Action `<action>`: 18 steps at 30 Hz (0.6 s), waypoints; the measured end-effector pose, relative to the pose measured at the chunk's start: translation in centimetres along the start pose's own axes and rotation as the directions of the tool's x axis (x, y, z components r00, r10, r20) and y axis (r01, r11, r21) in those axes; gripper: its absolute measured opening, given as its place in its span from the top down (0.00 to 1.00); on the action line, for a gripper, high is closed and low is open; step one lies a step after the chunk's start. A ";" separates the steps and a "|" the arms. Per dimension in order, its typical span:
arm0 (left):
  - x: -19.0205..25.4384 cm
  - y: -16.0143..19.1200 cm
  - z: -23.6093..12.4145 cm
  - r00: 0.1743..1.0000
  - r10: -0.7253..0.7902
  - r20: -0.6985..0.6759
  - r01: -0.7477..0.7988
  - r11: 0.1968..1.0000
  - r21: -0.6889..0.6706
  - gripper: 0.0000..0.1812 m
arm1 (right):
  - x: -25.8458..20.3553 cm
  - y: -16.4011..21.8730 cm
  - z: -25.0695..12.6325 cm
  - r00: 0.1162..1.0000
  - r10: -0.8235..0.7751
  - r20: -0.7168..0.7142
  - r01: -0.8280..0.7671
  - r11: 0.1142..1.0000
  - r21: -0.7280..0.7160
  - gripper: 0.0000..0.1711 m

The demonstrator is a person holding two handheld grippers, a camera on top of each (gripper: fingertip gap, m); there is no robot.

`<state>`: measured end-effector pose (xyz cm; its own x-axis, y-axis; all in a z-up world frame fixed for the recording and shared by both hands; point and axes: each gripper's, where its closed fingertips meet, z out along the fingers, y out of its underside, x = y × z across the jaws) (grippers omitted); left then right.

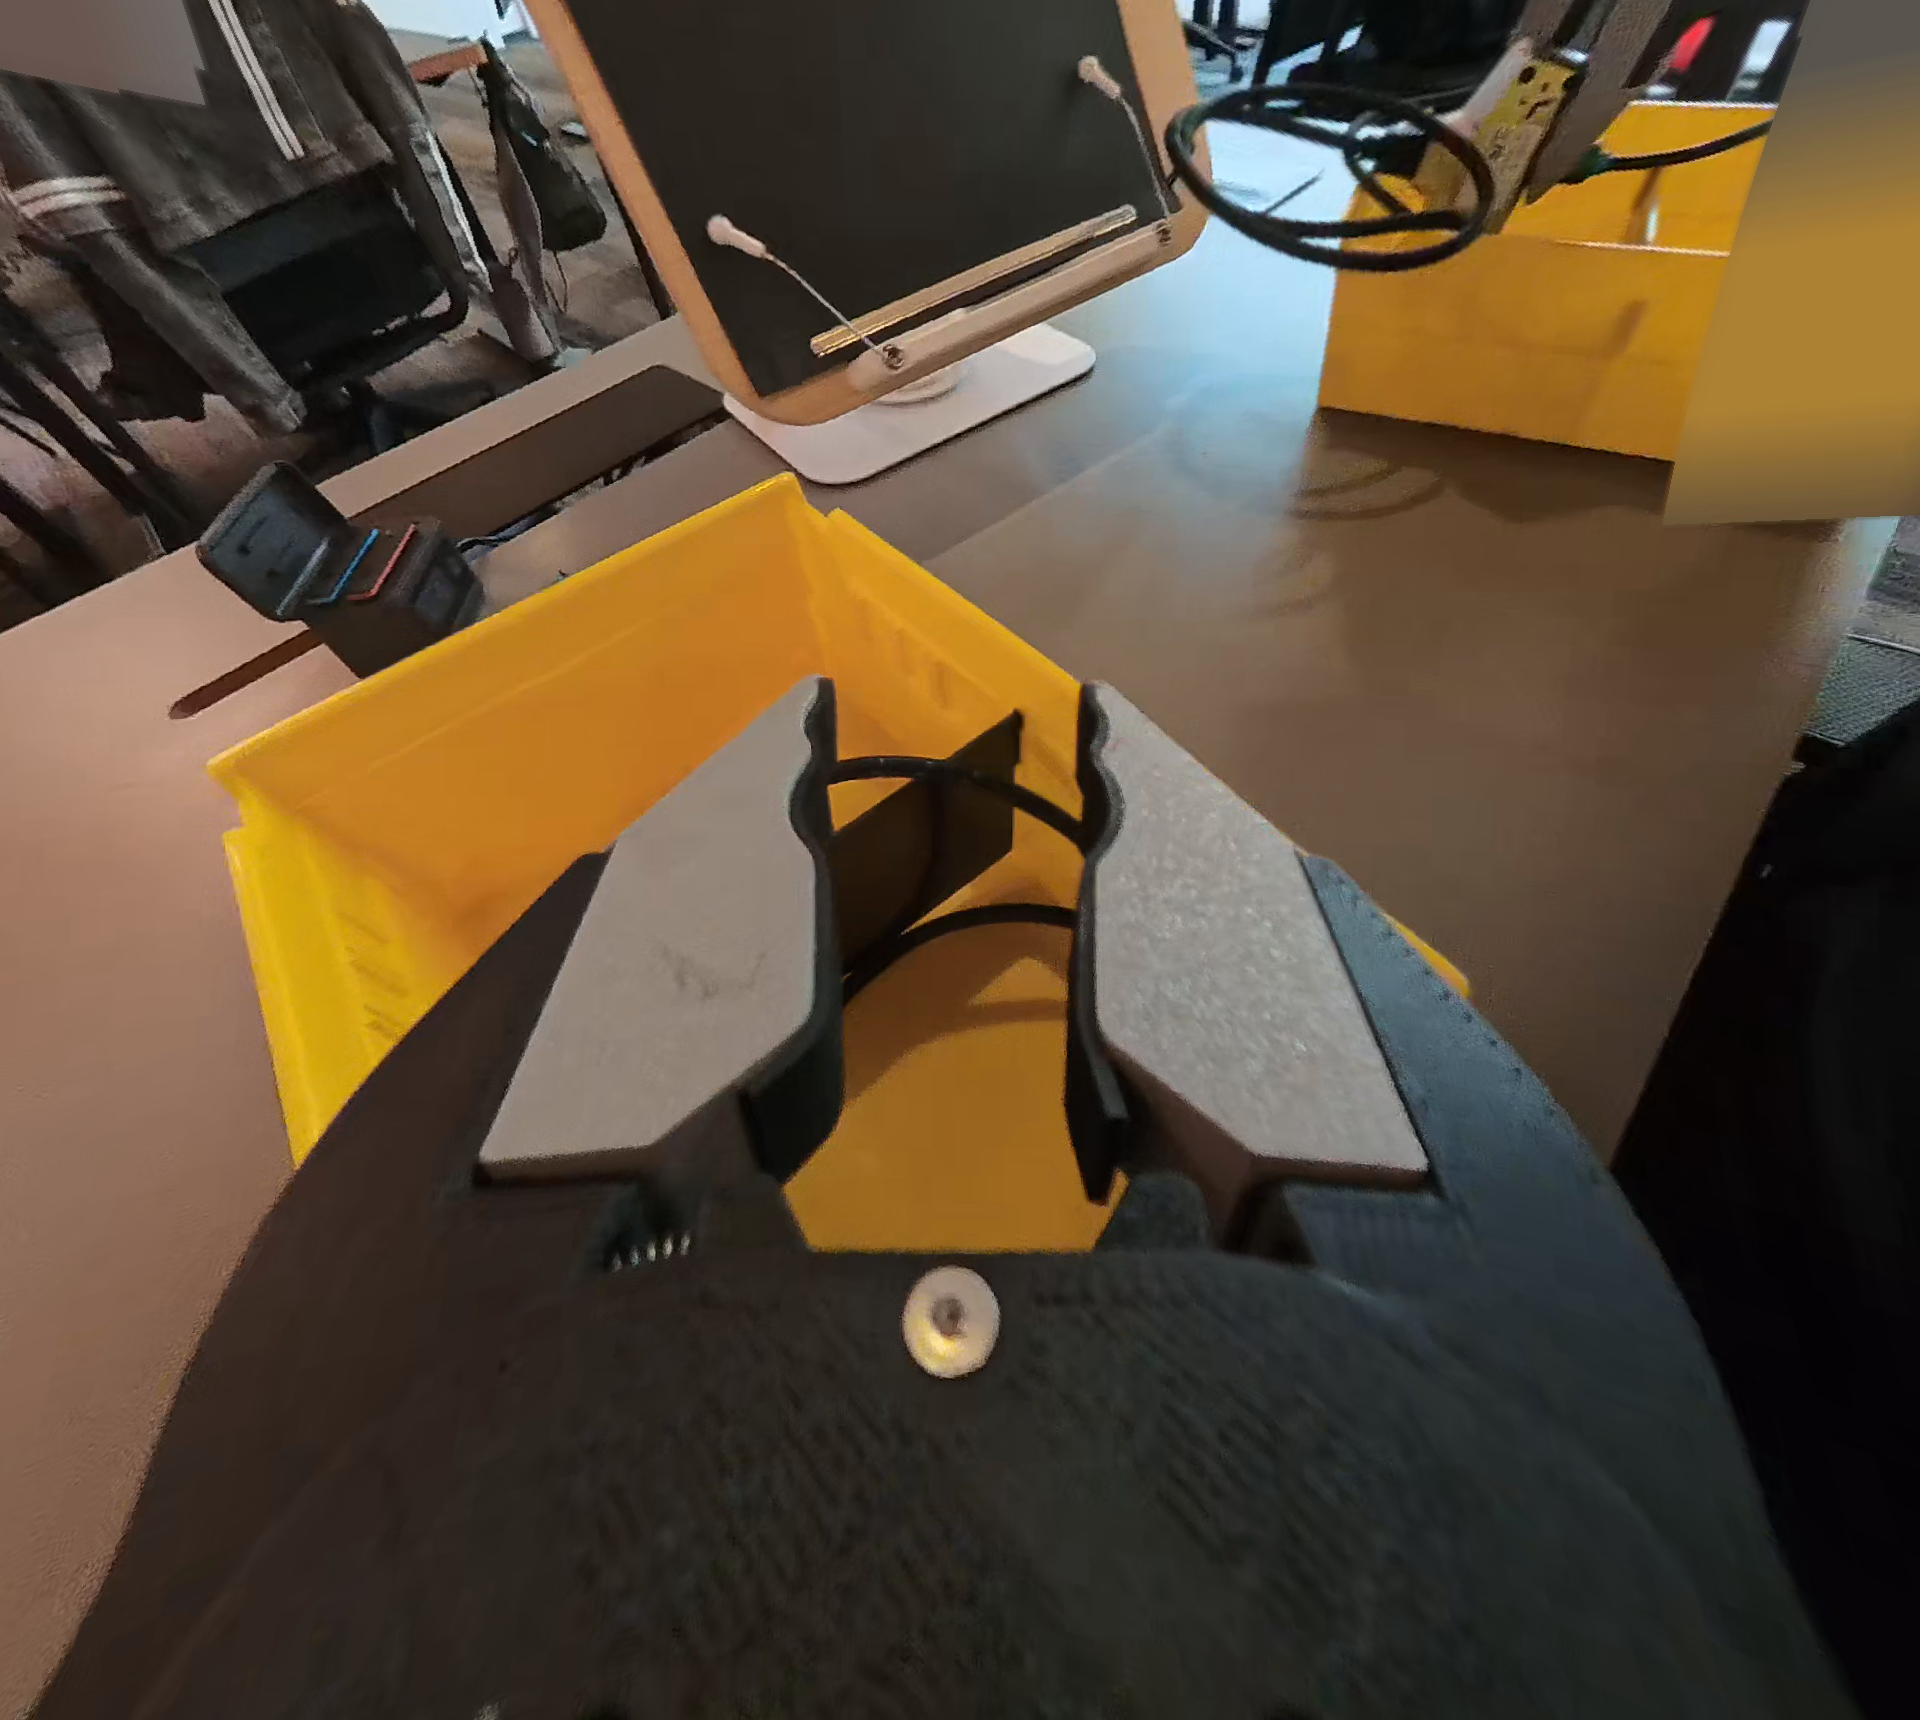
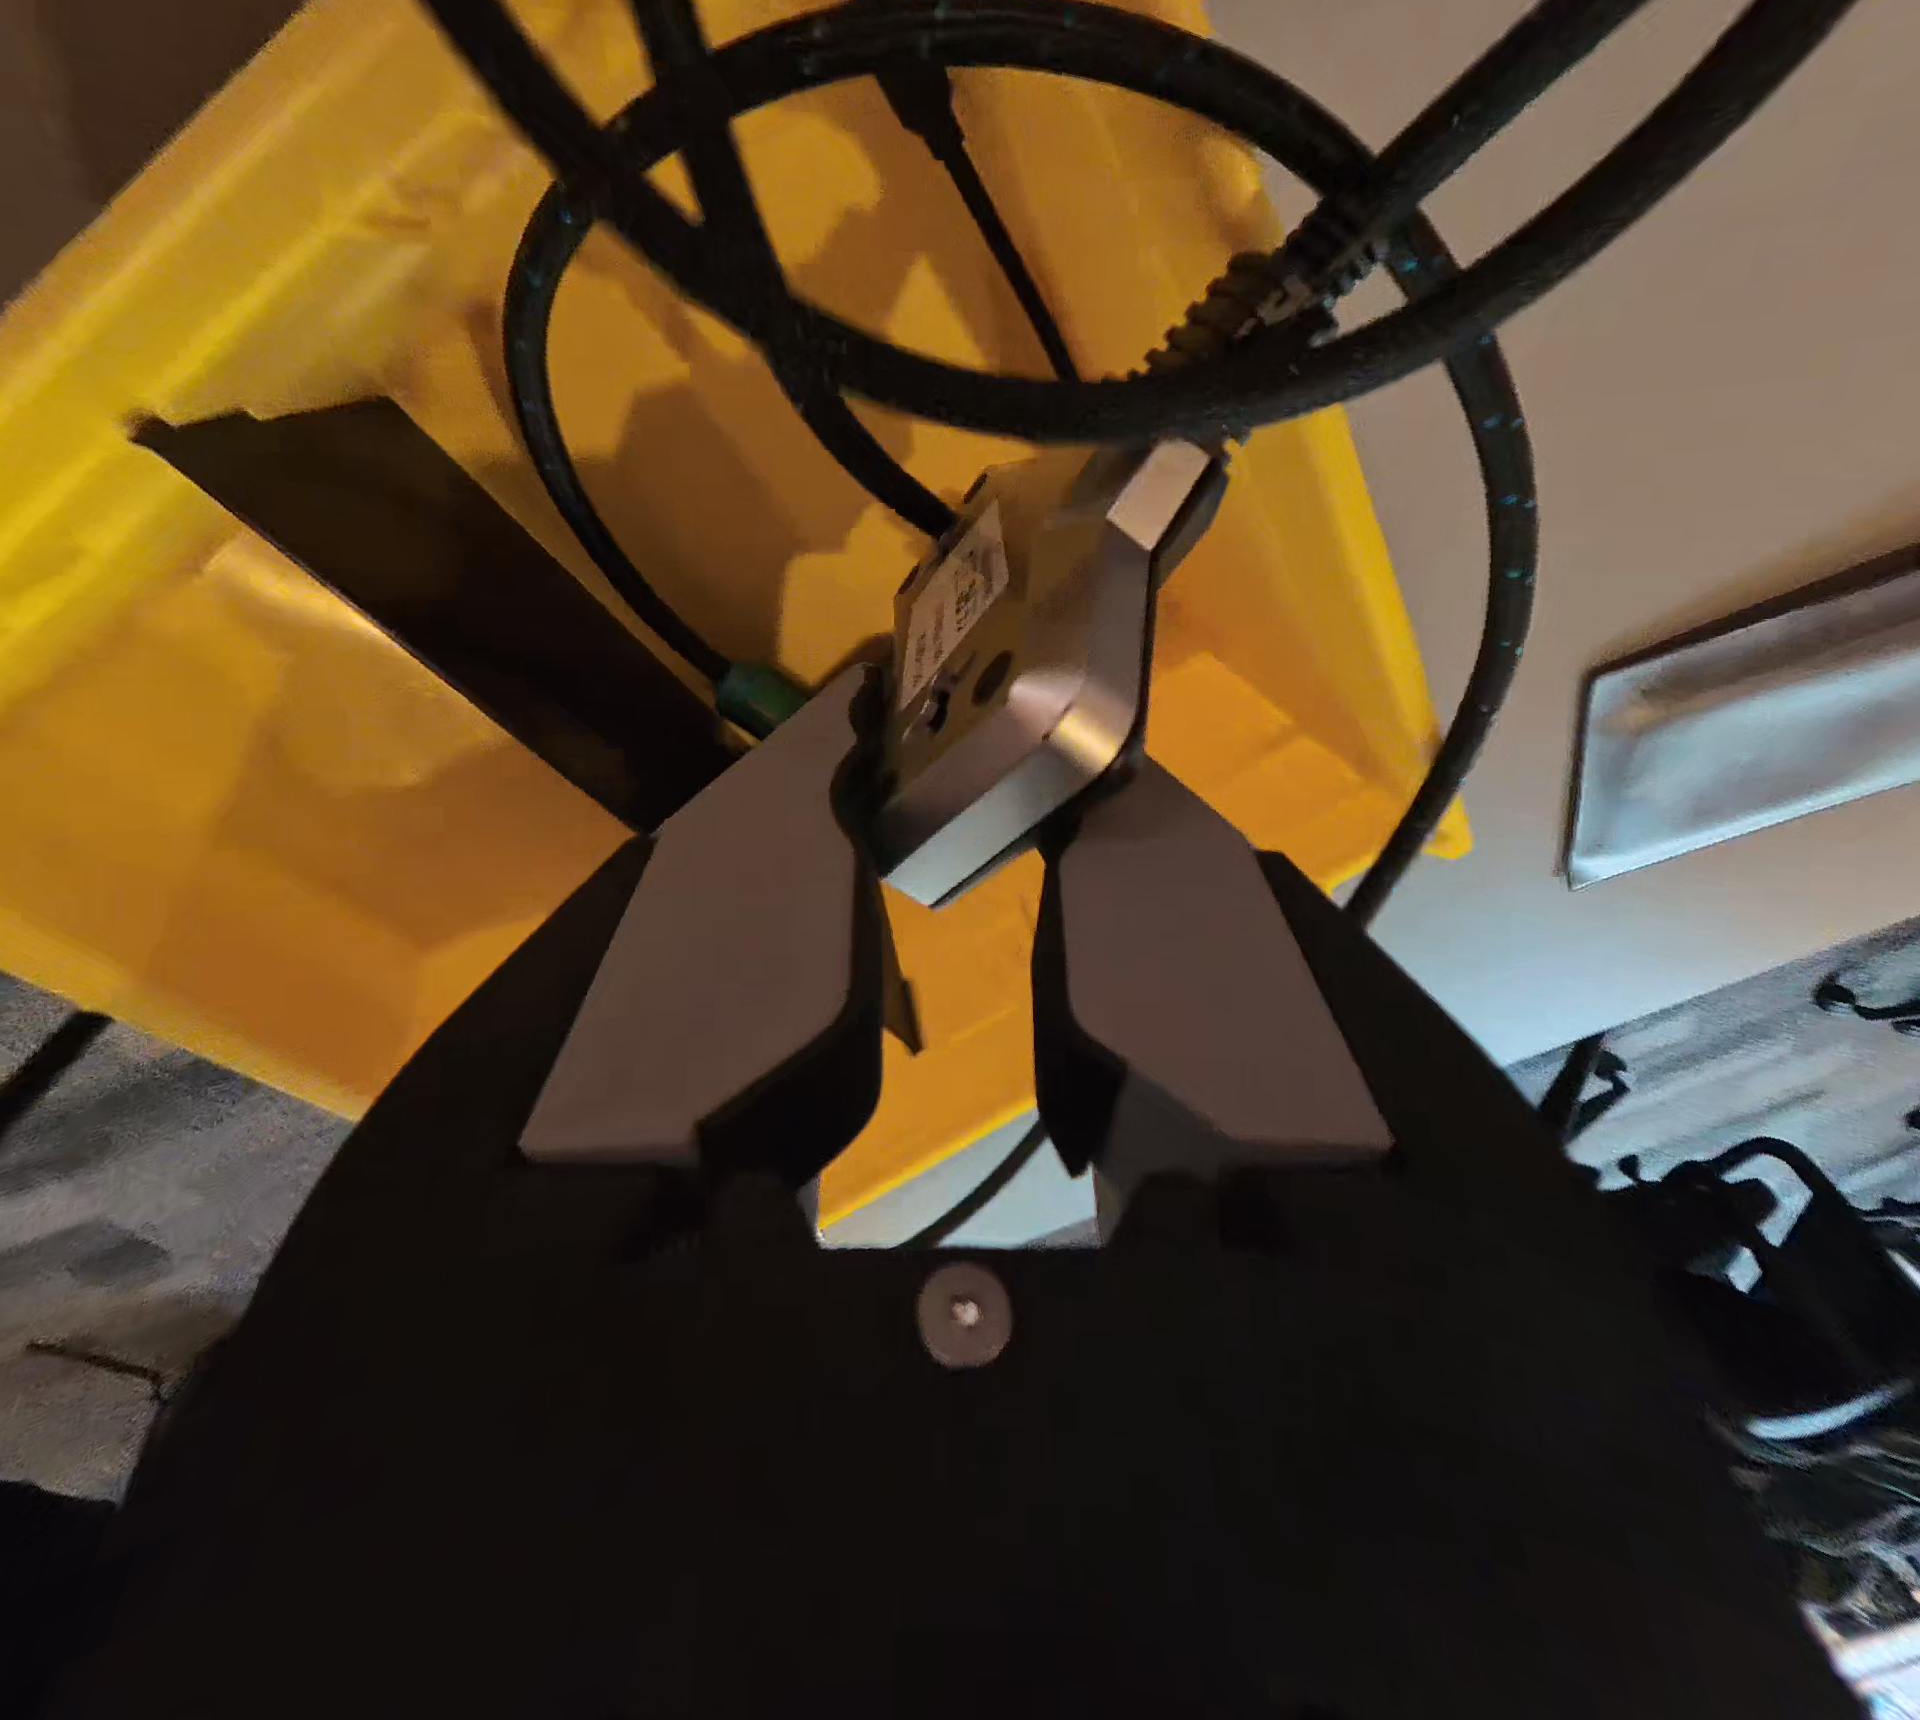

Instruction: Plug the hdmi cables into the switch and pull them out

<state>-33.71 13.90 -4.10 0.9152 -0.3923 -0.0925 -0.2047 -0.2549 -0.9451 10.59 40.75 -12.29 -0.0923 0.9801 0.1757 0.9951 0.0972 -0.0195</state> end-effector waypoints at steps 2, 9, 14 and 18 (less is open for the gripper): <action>0.9 -0.1 -0.5 1.000 0.008 -0.015 -0.007 1.000 0.016 0.76 | -0.2 -0.3 0.5 0.999 -0.037 -0.021 0.036 0.999 -0.030 0.85; 4.3 -0.9 -1.9 0.996 0.018 -0.083 -0.010 0.994 0.105 0.76 | -0.5 0.6 1.5 0.995 -0.036 -0.089 0.020 0.983 -0.183 0.84; 8.7 -2.5 -1.9 0.957 -0.064 -0.284 0.102 0.987 0.122 0.75 | 0.0 0.8 0.6 0.985 0.012 -0.172 -0.033 0.992 -0.118 0.84; 11.0 -3.4 -3.3 0.966 0.054 -0.253 -0.011 0.985 0.170 0.75 | -0.4 0.6 -4.4 0.965 0.231 -0.124 -0.194 0.947 0.257 0.79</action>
<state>-24.04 7.57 -0.84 0.7850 -0.6165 -0.0611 -0.1524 -0.0966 -0.9836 11.40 39.67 -8.08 0.1455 0.9468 0.2872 0.9506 -0.0533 -0.3059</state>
